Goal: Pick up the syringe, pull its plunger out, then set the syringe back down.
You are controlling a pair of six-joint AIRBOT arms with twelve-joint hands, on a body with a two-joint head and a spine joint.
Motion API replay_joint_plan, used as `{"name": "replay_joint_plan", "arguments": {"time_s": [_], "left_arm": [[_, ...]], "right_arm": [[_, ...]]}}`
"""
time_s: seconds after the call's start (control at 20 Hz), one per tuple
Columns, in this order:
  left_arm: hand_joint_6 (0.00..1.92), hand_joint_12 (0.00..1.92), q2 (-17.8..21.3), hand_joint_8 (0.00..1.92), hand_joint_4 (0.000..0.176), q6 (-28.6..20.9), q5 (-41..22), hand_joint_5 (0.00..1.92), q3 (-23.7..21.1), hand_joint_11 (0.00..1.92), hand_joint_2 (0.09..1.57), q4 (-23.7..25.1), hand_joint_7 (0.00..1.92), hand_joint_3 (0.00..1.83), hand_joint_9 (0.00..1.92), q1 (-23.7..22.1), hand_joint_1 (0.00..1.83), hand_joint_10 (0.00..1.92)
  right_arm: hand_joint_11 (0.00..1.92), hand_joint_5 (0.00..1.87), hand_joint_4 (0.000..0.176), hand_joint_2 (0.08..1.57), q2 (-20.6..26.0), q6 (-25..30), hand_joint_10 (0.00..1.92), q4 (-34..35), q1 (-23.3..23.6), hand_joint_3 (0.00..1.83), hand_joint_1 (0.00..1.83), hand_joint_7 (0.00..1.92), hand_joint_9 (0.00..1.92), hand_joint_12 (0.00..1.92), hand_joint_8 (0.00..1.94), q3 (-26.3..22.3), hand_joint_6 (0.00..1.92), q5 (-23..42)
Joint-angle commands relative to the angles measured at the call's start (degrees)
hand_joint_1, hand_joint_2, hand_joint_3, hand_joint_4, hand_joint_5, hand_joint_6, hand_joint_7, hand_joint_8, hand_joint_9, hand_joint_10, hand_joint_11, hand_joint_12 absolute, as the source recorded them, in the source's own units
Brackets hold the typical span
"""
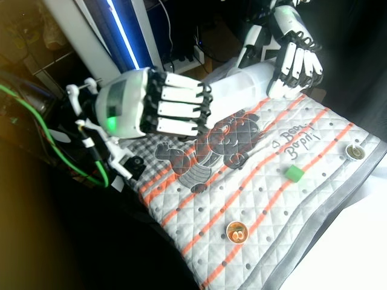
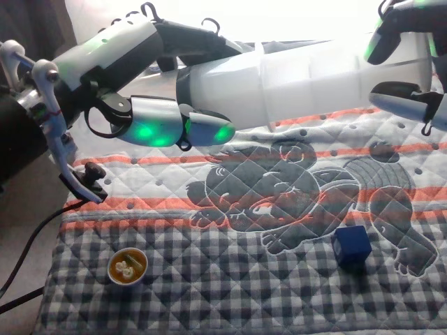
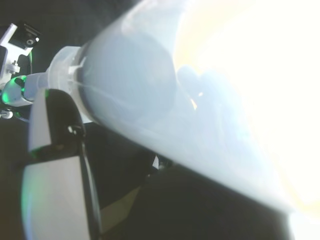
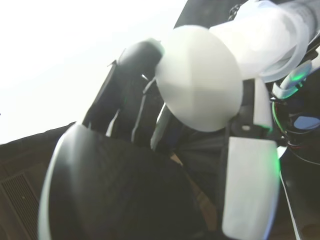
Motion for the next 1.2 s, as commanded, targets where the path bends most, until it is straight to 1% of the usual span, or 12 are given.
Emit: {"name": "replay_joint_plan", "arguments": {"time_s": [0.0,0.15,0.4,0.55,0.7,0.85,0.9,0.95,1.0,1.05,1.1,1.15], "left_arm": [[1.29,1.92,1.13,1.4,0.0,0.1,7.58,0.87,0.57,0.0,1.24,-0.97,0.61,0.0,0.24,-0.35,1.19,1.24],[1.32,1.92,1.3,1.44,0.0,0.1,7.66,0.85,0.56,0.0,1.26,-1.2,0.58,0.0,0.21,-0.07,1.18,1.2],[1.23,1.92,1.34,1.47,0.0,0.1,7.7,0.88,0.55,0.0,1.24,-1.36,0.6,0.0,0.23,0.1,1.19,1.35],[1.27,1.92,1.33,1.51,0.0,0.1,7.72,0.86,0.55,0.0,1.26,-1.4,0.56,0.0,0.18,0.13,1.18,1.37],[1.26,1.92,1.31,1.49,0.0,0.11,8.0,0.86,0.55,0.0,1.25,-1.47,0.57,0.0,0.18,0.09,1.18,1.33],[1.25,1.92,1.26,1.48,0.0,0.11,8.08,0.87,0.55,0.0,1.25,-1.55,0.58,0.0,0.19,0.1,1.19,1.37],[1.24,1.92,1.21,1.46,0.0,0.11,8.08,0.88,0.55,0.0,1.24,-1.54,0.6,0.0,0.21,0.1,1.19,1.35],[1.18,1.92,1.18,1.53,0.0,0.11,8.08,0.89,0.55,0.0,1.24,-1.56,0.58,0.0,0.2,0.1,1.19,1.43],[1.16,1.92,1.13,1.54,0.0,0.11,8.08,0.89,0.56,0.0,1.24,-1.58,0.59,0.0,0.2,0.09,1.19,1.44],[1.16,1.92,1.09,1.53,0.0,0.11,8.08,0.89,0.56,0.0,1.24,-1.59,0.59,0.0,0.2,0.09,1.19,1.45],[1.19,1.92,1.06,1.49,0.0,0.11,8.08,0.89,0.57,0.0,1.24,-1.64,0.6,0.0,0.22,0.09,1.2,1.41],[1.2,1.92,1.04,1.48,0.0,0.11,8.08,0.89,0.59,0.0,1.24,-1.68,0.61,0.0,0.22,0.09,1.2,1.4]], "right_arm": [[0.91,0.83,0.0,1.2,1.35,-1.84,1.8,4.99,0.11,0.01,1.23,0.83,0.88,1.92,1.54,0.58,1.03,8.79],[0.86,0.78,0.0,1.22,1.91,-1.95,1.79,5.45,-0.19,0.01,1.22,0.82,0.86,1.92,1.54,0.44,1.12,9.16],[0.85,0.82,0.0,1.21,2.05,-2.0,1.75,5.54,-0.21,0.0,1.23,0.84,0.86,1.92,1.52,0.41,1.05,9.26],[0.88,0.82,0.0,1.21,2.05,-2.0,1.78,5.54,-0.21,0.0,1.23,0.83,0.87,1.92,1.54,0.41,1.05,9.26],[0.8,0.86,0.0,1.19,2.05,-2.0,1.67,5.54,-0.21,0.0,1.23,0.86,0.85,1.91,1.45,0.41,1.02,9.26],[0.74,0.84,0.0,1.2,2.05,-2.0,1.68,5.53,-0.2,0.0,1.21,0.81,0.78,1.91,1.5,0.39,1.08,9.26],[0.6,0.82,0.0,1.2,2.05,-2.0,1.44,5.53,-0.2,0.0,1.18,0.83,0.69,1.71,1.33,0.38,1.21,9.37],[0.51,0.83,0.0,1.18,2.05,-2.0,1.16,5.53,-0.2,0.0,1.13,0.68,0.62,1.56,1.1,0.31,1.21,9.4],[0.2,0.43,0.0,0.99,2.05,-2.0,0.8,5.52,-0.2,0.0,1.08,0.44,0.38,1.55,0.6,0.19,0.75,9.56],[0.04,0.35,0.051,0.89,2.05,-2.0,0.52,5.47,-0.2,0.0,1.0,0.38,0.31,1.54,0.24,0.1,0.43,9.72],[0.01,0.18,0.102,0.84,2.05,-2.0,0.31,5.45,-0.2,0.0,0.81,0.19,0.2,1.41,0.06,0.04,0.16,9.94],[0.0,0.1,0.116,0.83,2.05,-2.0,0.21,5.42,-0.2,0.0,0.7,0.08,0.12,1.32,0.01,-0.01,0.06,10.06]]}}
